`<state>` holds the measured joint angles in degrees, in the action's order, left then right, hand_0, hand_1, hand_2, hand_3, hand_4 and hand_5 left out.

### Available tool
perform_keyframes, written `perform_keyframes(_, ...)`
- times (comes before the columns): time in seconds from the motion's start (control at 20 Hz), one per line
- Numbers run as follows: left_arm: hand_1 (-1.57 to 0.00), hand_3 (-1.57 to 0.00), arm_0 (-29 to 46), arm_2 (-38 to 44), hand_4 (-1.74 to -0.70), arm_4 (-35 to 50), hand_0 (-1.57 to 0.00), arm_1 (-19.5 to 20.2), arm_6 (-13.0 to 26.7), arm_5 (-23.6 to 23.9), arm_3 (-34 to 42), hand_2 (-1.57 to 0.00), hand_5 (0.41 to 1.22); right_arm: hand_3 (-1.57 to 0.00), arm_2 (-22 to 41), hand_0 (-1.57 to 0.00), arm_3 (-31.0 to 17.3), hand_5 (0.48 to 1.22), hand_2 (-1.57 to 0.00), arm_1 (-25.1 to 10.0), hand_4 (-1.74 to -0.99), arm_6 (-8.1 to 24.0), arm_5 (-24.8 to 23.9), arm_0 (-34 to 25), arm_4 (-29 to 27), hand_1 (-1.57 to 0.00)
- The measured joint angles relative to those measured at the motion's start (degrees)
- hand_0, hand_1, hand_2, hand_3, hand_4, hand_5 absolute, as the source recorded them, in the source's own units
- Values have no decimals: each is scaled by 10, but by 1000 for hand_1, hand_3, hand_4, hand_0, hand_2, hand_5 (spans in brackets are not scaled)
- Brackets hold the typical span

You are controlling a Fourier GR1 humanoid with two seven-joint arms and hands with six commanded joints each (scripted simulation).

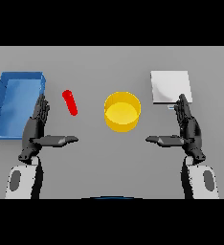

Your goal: Pick up the red beaker and tilt it to pour out 1 green nut into yellow bowl. Pick up the yellow bowl and place it on the metallic measuring scale.

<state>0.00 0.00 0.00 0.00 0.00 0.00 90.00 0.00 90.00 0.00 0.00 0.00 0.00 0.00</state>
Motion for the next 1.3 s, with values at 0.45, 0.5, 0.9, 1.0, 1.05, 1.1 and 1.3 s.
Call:
perform_keyframes(0.45, 1, 1, 55, -38, -1093, -58, 1, 23, -33, 2, 57, 1, 615, 1, 65, 1, 51, 666, 1, -30, -1126, -87, -22, 60, 126, 1)
perform_keyframes(0.5, 1, 1, 65, -40, -1096, -62, 1, 28, -27, 2, 69, 1, 615, 1, 72, 1, 61, 668, 1, -30, -1126, -89, -28, 69, 140, 1)
perform_keyframes(0.9, 1, 1, 26, -54, -1116, -99, 1, 26, 4, 14, 30, 1, 627, 1, 76, 1, 74, 650, 1, -30, -1143, -63, -31, 69, 150, 1)
perform_keyframes(1.0, 1, 1, -3, -46, -1139, -101, 1, 26, -11, 17, -8, 1, 636, 1, 74, 1, 76, 653, 1, -27, -1171, -68, -23, 69, 134, 1)
perform_keyframes(1.05, 1, 1, -16, -43, -1147, -102, 1, 24, -23, 21, -21, 1, 636, 1, 67, 1, 80, 655, 1, -33, -1182, -71, -19, 73, 126, 1)
perform_keyframes(1.1, 1, 1, -34, -39, -1153, -103, 1, 22, -21, 24, -47, 1, 638, 1, 69, 1, 81, 658, 1, -28, -1193, -71, -22, 72, 126, 1)
perform_keyframes(1.3, 1, 1, -97, -17, -1154, -103, 1, 24, -28, 35, -123, 1, 629, 1, 65, 1, 76, 667, 1, -32, -1229, -70, -14, 66, 118, 1)
